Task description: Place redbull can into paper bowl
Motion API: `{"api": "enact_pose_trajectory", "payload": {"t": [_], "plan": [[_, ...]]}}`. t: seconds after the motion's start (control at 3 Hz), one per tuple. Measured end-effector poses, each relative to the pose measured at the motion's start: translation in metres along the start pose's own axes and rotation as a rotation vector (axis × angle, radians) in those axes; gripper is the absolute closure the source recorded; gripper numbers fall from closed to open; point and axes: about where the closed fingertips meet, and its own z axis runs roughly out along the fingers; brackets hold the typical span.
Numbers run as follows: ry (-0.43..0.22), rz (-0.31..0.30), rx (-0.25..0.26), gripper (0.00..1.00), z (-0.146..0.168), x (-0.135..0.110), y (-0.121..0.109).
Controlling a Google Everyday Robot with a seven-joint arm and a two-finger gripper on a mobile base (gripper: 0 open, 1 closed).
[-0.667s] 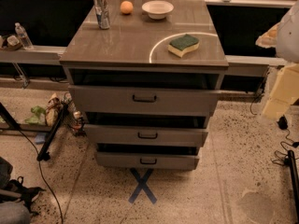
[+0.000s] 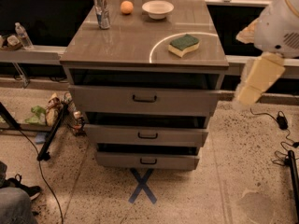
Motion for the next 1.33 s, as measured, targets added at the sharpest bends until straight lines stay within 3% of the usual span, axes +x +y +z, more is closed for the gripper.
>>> {"api": "enact_pose_trajectory", "payload": {"t": [0.33,0.67,1.0,1.33], "plan": [[-0.2,0.036,-0.043,0.0,0.045,-0.073,-0.028],[-0.321,0.079,-0.006,0.0,0.069,-0.128,-0.051],[-0.35,0.085,0.033,0.0,0.067,-0.136,-0.061],[-0.35,0.085,0.033,0.0,0.067,-0.136,-0.061]]}}
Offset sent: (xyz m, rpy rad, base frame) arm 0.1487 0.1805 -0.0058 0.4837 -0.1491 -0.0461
